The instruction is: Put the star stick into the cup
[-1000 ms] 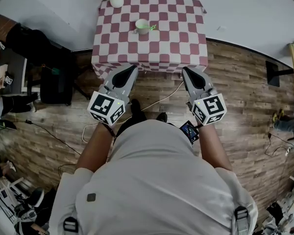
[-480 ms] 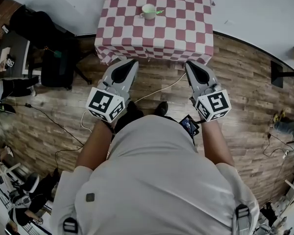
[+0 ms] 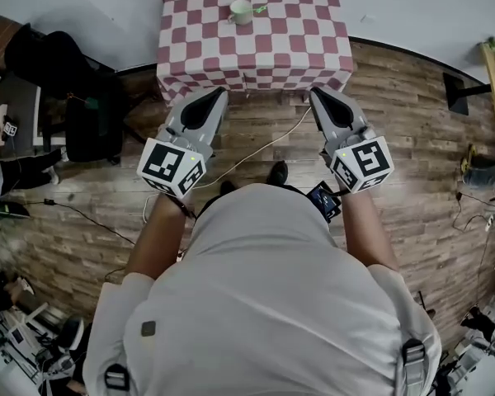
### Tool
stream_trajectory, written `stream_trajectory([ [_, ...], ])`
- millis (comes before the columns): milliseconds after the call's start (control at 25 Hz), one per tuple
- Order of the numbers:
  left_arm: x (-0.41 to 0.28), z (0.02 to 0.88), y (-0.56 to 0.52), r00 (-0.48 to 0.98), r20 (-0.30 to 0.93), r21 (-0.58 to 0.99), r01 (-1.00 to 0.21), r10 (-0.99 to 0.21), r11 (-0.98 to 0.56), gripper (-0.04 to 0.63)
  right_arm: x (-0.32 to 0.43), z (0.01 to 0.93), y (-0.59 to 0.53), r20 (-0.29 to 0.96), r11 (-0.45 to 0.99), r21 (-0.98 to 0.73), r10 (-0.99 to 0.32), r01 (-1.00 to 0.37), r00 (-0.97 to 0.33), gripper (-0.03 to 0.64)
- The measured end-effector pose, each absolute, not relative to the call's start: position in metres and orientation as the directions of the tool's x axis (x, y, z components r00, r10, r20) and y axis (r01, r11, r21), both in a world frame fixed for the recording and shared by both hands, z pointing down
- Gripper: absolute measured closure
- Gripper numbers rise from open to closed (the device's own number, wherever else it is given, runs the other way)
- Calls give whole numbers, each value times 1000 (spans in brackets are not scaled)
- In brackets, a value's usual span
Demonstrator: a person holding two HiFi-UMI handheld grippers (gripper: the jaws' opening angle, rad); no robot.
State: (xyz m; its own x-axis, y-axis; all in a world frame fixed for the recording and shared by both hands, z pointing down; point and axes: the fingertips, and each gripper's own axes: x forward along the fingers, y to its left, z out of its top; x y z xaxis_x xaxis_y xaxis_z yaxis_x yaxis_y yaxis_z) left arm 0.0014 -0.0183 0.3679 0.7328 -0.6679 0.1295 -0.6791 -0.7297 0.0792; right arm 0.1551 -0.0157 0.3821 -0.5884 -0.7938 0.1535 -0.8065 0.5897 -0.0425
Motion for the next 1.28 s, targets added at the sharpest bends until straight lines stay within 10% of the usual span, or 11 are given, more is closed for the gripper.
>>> stream_trajectory([
  [1280,-144,359,71,801,98,26,-595,-590,-803,591,7,366,100,104,496,0,-863,-868,-494,607],
])
